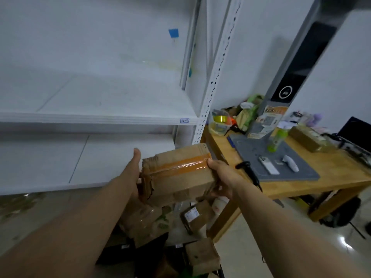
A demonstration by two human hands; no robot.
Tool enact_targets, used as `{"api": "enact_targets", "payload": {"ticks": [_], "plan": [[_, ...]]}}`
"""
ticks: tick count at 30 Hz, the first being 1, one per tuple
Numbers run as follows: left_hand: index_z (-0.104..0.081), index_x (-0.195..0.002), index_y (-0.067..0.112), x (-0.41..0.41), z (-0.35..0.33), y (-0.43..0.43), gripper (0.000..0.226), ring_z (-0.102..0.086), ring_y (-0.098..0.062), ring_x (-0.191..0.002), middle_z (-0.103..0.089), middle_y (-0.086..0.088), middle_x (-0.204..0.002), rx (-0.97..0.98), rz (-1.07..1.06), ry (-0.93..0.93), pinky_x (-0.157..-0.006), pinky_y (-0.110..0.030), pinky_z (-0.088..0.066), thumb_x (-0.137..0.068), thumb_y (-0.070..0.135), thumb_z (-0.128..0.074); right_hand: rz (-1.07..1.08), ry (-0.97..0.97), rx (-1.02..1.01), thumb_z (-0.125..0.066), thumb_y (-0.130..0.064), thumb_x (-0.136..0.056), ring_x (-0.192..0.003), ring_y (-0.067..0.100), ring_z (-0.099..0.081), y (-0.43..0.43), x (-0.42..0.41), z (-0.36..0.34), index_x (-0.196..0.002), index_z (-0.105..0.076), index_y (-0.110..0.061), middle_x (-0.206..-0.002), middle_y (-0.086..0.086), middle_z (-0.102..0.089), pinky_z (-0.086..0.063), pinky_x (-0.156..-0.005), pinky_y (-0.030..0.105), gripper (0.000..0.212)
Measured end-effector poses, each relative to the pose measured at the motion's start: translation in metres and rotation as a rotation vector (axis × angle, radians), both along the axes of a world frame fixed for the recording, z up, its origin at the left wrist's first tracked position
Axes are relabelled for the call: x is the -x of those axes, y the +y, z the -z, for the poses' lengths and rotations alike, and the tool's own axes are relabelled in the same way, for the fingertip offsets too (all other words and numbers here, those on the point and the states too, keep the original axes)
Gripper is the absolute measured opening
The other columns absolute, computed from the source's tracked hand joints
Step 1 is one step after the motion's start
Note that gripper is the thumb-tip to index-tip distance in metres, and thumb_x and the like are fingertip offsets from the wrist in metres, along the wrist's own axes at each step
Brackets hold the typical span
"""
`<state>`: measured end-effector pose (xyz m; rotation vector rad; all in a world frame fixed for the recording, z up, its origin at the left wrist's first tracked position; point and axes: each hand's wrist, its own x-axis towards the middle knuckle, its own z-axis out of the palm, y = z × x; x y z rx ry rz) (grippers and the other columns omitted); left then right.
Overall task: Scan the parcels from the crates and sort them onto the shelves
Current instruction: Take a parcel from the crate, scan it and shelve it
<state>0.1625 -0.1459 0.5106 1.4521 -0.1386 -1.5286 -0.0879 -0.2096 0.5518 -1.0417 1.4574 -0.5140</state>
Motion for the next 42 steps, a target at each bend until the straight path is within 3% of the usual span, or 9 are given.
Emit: {"api": "enact_targets", "payload": {"ticks": [7, 11, 14, 19, 26, 31, 34, 39, 42], "plan": [[-0.060, -0.103, 0.009, 0.004, -0.039, 0.015, 0.091, -0.058, -0.039, -0.104, -0.060, -0.017, -0.115, 0.063, -0.083, -0.009, -0.100, -0.060, -0.042, -0.074, 0.093, -0.042, 0.005, -0.209, 0.061, -0.060, -0.069, -0.084, -0.092, 0.029, -0.064, 0.001, 0.006, -0.029, -0.106, -0.065, -0.016, -0.100, 0.010, -0.069, -0.053, -0.077, 0.042, 0.058], [-0.058, -0.101, 0.009, 0.014, -0.054, 0.012, 0.083, -0.057, -0.038, -0.101, -0.061, -0.014, -0.111, 0.103, -0.101, -0.020, -0.096, -0.066, -0.039, -0.081, 0.087, -0.043, -0.082, -0.231, 0.093, -0.057, -0.083, -0.078, -0.106, 0.030, -0.065, -0.005, 0.013, -0.044, -0.118, -0.070, -0.021, -0.113, 0.007, -0.072, -0.055, -0.078, 0.046, 0.075], [-0.063, -0.105, 0.007, 0.025, -0.057, 0.006, 0.083, -0.056, -0.039, -0.110, -0.062, -0.012, -0.112, 0.150, -0.128, -0.012, -0.101, -0.066, -0.040, -0.080, 0.085, -0.051, -0.137, -0.237, 0.093, -0.062, -0.066, -0.087, -0.102, 0.031, -0.070, -0.011, 0.026, -0.058, -0.123, -0.066, -0.023, -0.110, 0.009, -0.075, -0.055, -0.069, 0.040, 0.056], [-0.039, -0.149, 0.007, 0.040, -0.050, -0.003, 0.115, -0.059, -0.033, -0.108, -0.062, -0.009, -0.118, 0.212, -0.228, 0.005, -0.102, -0.063, -0.044, -0.066, 0.083, -0.068, -0.222, -0.360, 0.149, -0.052, -0.018, -0.093, -0.082, 0.028, -0.072, -0.020, 0.050, -0.072, -0.128, -0.060, -0.010, -0.098, 0.012, -0.074, -0.060, -0.067, 0.041, 0.037], [-0.063, -0.128, 0.024, 0.074, -0.058, 0.002, 0.076, -0.062, -0.027, -0.107, -0.068, -0.006, -0.120, 0.324, -0.051, -0.127, -0.075, -0.050, -0.051, -0.065, 0.064, -0.078, -0.307, -0.393, 0.251, -0.044, 0.005, -0.075, -0.062, 0.019, -0.068, -0.037, 0.069, -0.087, -0.113, -0.055, -0.022, -0.095, 0.008, -0.062, -0.052, -0.054, 0.031, 0.048], [-0.067, -0.119, 0.022, 0.080, -0.055, 0.004, 0.061, -0.061, -0.023, -0.108, -0.069, -0.004, -0.123, 0.405, 0.003, -0.164, -0.099, -0.051, -0.045, -0.064, 0.044, -0.084, -0.292, -0.448, 0.262, -0.046, 0.007, -0.064, -0.068, 0.023, -0.066, -0.047, 0.076, -0.086, -0.110, -0.055, -0.024, -0.102, 0.010, -0.058, -0.051, -0.052, 0.031, 0.056], [-0.064, -0.128, 0.023, 0.082, -0.052, 0.001, 0.073, -0.060, -0.028, -0.121, -0.072, -0.003, -0.121, 0.461, 0.041, -0.245, -0.114, -0.053, -0.036, -0.060, 0.036, -0.088, -0.308, -0.440, 0.212, -0.042, 0.012, -0.069, -0.077, 0.028, -0.066, -0.049, 0.081, -0.078, -0.122, -0.052, -0.025, -0.106, 0.012, -0.060, -0.055, -0.064, 0.040, 0.066], [-0.047, -0.143, 0.022, 0.073, -0.060, -0.003, 0.128, -0.070, -0.029, -0.111, -0.072, -0.007, -0.123, 0.507, 0.126, -0.376, -0.092, -0.048, -0.057, -0.031, 0.045, -0.102, -0.352, -0.342, 0.136, -0.052, 0.013, -0.072, -0.098, 0.037, -0.065, -0.052, 0.087, -0.054, -0.135, -0.045, -0.034, -0.114, 0.016, -0.064, -0.054, -0.084, 0.058, 0.079], [-0.036, -0.140, 0.029, 0.072, -0.071, -0.006, 0.132, -0.068, -0.025, -0.106, -0.064, -0.004, -0.126, 0.457, 0.168, -0.551, -0.081, -0.040, -0.058, -0.026, 0.042, -0.101, -0.381, -0.276, 0.153, -0.068, -0.002, -0.078, -0.115, 0.036, -0.059, -0.057, 0.089, -0.048, -0.149, -0.036, -0.031, -0.136, 0.016, -0.058, -0.052, -0.083, 0.052, 0.083]]}}
